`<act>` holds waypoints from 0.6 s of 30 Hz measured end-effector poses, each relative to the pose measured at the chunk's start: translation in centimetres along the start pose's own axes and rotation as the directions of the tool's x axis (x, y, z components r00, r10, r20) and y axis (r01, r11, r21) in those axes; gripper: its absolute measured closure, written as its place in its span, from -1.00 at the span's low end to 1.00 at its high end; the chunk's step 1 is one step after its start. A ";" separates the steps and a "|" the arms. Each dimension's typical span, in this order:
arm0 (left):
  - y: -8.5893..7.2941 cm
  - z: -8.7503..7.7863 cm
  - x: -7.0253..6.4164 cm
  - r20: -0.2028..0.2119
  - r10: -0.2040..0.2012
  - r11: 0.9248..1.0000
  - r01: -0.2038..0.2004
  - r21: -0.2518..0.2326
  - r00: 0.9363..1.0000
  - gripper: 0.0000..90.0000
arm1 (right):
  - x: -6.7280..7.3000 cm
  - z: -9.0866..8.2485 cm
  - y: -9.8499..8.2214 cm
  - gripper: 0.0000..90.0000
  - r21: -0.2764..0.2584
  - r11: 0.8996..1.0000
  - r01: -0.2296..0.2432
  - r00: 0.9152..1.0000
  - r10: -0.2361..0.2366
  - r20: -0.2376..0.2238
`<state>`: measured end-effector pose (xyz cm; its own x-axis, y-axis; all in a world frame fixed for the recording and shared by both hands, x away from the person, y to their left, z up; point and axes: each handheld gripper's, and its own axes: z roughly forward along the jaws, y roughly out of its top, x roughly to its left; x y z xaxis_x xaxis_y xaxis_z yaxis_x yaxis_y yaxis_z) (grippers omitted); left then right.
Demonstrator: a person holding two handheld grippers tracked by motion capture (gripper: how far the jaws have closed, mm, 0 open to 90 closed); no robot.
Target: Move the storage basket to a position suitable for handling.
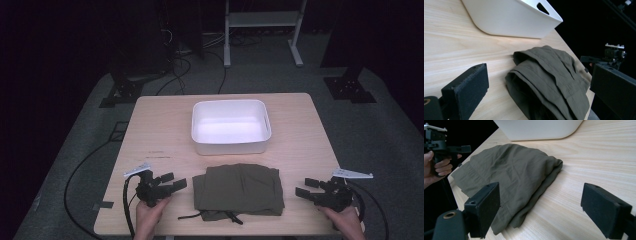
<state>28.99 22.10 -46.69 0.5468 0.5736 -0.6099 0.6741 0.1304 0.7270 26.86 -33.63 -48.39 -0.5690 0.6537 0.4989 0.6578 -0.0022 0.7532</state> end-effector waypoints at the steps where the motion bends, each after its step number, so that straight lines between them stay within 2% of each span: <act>1: 0.0 0.2 -0.1 0.003 0.001 1.000 -0.001 0.005 1.000 -0.98 | 0.1 0.1 0.0 -0.66 0.002 1.000 -0.001 1.000 0.001 -0.001; 18: -0.5 2.8 -1.1 0.039 0.013 0.997 -0.017 0.081 0.999 -0.98 | 1.0 1.8 0.3 -0.66 0.034 0.999 0.014 1.000 -0.014 -0.012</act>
<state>29.40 19.10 -47.27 0.5747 0.5435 -0.6118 0.7030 0.0549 0.7091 27.33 -31.61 -48.44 -0.5841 0.6443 0.4937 0.6661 0.0329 0.7452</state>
